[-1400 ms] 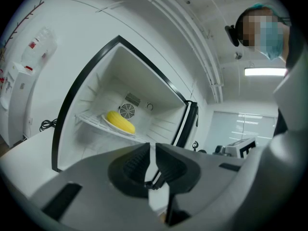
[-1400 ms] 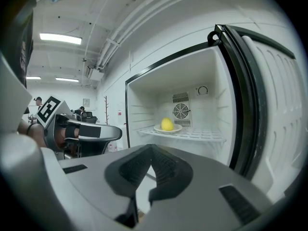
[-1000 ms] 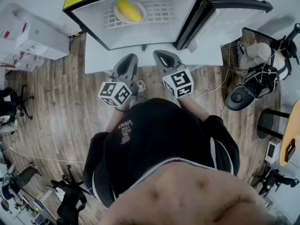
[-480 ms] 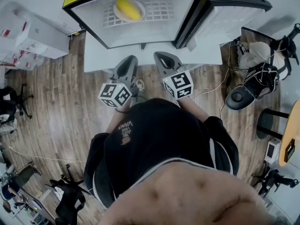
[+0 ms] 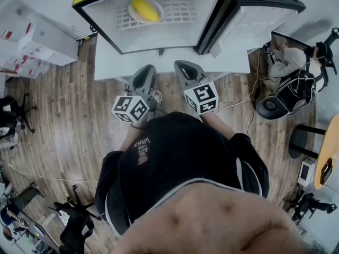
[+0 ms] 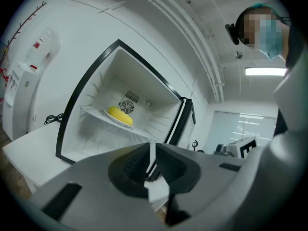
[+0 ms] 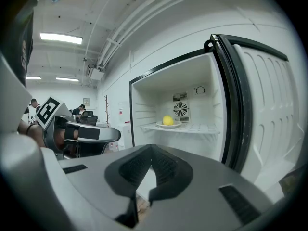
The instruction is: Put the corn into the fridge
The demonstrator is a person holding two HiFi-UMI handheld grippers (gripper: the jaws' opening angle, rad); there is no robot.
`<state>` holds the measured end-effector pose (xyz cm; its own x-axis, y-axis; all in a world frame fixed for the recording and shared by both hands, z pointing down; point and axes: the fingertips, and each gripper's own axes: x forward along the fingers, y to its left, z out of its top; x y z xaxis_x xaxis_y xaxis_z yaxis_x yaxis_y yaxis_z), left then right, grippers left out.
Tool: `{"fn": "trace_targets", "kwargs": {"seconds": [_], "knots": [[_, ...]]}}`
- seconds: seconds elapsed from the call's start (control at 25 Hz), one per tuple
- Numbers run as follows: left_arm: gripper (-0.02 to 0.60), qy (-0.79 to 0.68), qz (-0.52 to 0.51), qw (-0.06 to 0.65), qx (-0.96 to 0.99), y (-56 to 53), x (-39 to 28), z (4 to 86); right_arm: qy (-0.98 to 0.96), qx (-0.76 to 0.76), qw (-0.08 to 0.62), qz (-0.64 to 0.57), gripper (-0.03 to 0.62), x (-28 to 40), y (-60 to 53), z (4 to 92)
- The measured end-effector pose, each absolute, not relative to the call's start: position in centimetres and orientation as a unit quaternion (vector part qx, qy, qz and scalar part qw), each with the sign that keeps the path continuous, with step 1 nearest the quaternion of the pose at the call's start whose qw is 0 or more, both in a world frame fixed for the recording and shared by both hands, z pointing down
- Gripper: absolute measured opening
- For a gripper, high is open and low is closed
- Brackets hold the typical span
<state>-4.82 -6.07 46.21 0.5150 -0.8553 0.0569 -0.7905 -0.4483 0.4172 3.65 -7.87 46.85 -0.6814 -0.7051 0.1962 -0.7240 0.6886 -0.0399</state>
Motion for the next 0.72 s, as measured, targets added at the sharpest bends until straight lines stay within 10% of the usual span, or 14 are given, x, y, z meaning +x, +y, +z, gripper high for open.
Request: {"fn": "trace_targets", "kwargs": {"seconds": [0.72], "knots": [[0.046,-0.488,-0.084,0.198,0.846,-5.34,-4.83,46.23,-0.916,0.389,0.083,0.054,0.012,3.61,-7.33,46.95]]}}
